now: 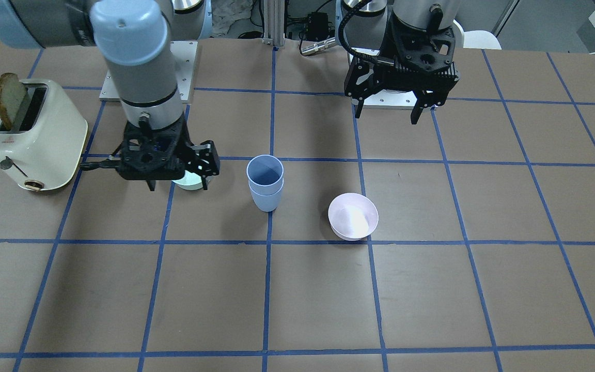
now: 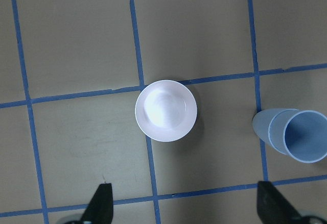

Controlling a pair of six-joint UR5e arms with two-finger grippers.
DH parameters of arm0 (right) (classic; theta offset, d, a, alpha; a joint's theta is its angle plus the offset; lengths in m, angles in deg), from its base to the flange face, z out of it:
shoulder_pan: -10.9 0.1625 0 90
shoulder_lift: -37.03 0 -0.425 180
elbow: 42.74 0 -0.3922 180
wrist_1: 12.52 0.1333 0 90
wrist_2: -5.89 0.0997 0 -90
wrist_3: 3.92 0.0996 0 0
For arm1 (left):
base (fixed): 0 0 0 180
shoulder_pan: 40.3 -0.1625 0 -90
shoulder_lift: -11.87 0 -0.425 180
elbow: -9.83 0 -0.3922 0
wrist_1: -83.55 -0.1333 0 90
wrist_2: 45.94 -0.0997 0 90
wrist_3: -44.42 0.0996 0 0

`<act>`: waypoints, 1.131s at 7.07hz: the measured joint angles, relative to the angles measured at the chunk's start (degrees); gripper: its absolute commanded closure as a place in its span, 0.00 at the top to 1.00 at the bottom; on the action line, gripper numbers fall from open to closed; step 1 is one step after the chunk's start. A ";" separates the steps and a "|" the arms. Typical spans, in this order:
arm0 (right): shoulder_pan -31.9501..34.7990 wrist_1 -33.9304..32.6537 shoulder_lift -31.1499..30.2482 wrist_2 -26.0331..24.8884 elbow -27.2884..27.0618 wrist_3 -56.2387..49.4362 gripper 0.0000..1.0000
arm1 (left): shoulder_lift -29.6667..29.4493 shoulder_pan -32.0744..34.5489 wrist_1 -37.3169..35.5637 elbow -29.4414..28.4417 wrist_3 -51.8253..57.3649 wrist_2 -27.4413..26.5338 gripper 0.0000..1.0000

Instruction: Stack blue cups with both arms

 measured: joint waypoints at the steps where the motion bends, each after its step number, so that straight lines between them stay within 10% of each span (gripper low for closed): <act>1: -2.70 5.23 -0.96 -0.08 3.07 -4.50 1.00 | 0.00 -0.03 0.04 0.00 0.00 0.02 1.00; 8: -7.74 17.60 -4.36 0.84 12.73 -18.62 1.00 | -0.05 0.00 -0.15 0.00 -0.43 0.08 1.00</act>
